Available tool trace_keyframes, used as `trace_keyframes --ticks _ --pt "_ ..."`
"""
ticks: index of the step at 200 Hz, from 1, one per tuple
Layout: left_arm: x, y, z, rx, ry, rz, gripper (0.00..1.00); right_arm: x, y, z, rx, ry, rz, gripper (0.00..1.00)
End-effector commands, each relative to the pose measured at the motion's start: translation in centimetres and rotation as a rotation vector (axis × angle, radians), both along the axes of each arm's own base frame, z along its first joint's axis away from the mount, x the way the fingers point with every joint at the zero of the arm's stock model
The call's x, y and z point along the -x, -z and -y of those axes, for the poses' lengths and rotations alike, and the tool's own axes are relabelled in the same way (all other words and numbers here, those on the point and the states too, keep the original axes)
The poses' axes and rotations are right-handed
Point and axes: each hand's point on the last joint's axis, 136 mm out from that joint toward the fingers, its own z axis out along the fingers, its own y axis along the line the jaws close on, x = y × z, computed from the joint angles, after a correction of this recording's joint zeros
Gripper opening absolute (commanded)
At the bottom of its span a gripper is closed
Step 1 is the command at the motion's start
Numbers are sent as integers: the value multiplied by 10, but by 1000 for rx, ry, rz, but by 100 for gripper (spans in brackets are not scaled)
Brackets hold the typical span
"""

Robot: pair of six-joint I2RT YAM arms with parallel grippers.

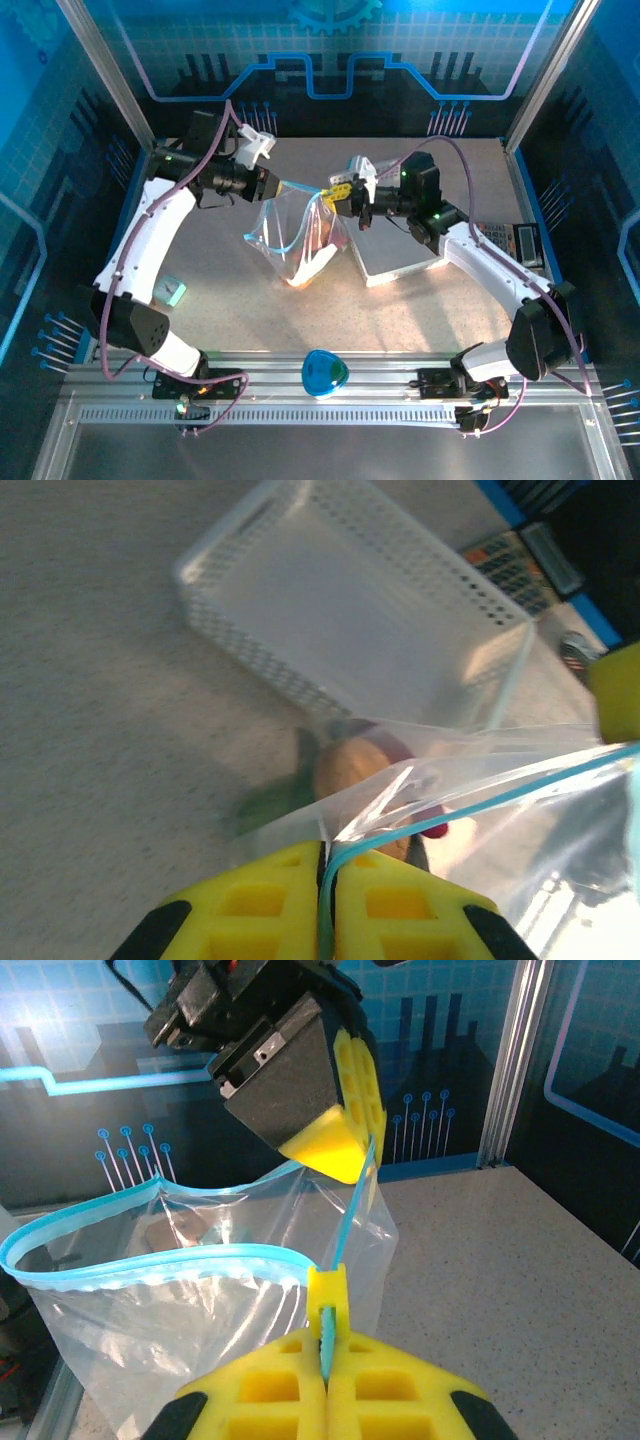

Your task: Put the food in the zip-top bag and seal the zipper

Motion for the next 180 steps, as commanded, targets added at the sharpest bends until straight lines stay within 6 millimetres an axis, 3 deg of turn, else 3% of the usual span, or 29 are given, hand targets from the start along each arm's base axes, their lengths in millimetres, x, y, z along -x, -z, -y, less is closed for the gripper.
trace_keyframes --ticks 1,44,86,104,124,130,180 --pt "-8 -7 -55 -185 -244 47 13 -4 -17 0 16 16 -28 0" --pt "0 -34 -59 -164 -256 143 26 -10 -3 -4 121 51 -90 0" --pt "13 -93 -48 -35 -226 389 40 -12 5 -7 156 55 -137 0" --pt "26 -110 -32 43 -136 450 46 -9 2 -9 145 32 -143 0" --pt "34 -108 -13 63 -39 448 47 -5 -4 -10 130 13 -151 0" --pt "34 -104 -10 57 -22 444 51 -4 -5 -10 125 7 -155 0" --pt "29 -77 41 -44 158 430 54 11 -23 -16 66 -75 -186 0"
